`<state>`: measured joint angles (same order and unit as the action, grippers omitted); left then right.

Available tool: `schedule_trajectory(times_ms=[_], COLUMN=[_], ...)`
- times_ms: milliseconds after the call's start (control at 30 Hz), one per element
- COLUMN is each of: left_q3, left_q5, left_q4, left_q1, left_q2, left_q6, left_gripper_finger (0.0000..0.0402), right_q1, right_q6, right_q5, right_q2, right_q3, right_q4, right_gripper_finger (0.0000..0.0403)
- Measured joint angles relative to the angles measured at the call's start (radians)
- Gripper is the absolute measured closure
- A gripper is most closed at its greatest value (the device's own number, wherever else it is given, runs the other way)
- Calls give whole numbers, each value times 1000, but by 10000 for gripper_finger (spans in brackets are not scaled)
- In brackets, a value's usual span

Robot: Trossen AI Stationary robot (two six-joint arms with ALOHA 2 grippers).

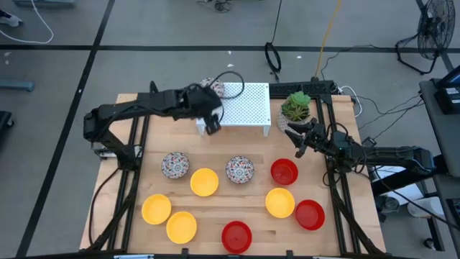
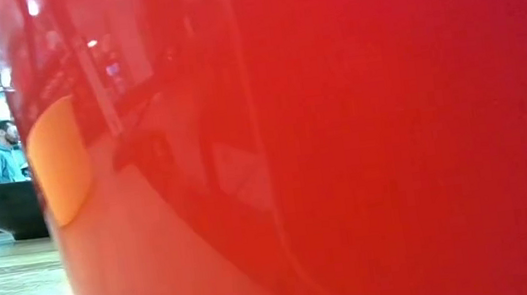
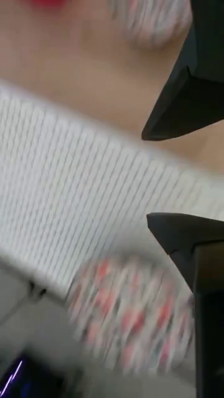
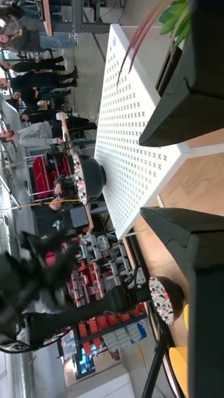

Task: Pick & Place Mini bowls
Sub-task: Stack the white patterned bowl on the white patterned bowl on the shelf

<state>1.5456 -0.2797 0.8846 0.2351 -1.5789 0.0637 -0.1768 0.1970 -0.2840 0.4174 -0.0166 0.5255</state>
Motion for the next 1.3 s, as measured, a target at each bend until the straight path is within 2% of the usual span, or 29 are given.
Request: schedule_trajectory(times_ms=[200,467,600,700,900,1100,1300], left_q3=[0,-7,-77,-151,-309,-437,-532], left_q5=[159,149,135,163,178,184,184], left_q4=[141,334,350,345,339,313,216], left_q1=[-193,-439,-520,-559,-600,-608,-588], left_q2=[-3,-4,-4,-5,-5,-5,-5], left_q6=[231,650,892,1018,1071,1027,971], left_gripper_finger=[197,197,197,197,197,197,197], right_q1=[0,0,2,2,2,2,2], right_q6=[0,1,1,1,1,1,0], right_q5=[4,136,159,159,159,159,159], right_q2=[0,0,0,0,0,0,0], right_q3=[0,0,0,0,0,0,0], right_q4=[1,1,1,1,1,1,1], right_gripper_finger=[248,248,248,248,248,248,248])
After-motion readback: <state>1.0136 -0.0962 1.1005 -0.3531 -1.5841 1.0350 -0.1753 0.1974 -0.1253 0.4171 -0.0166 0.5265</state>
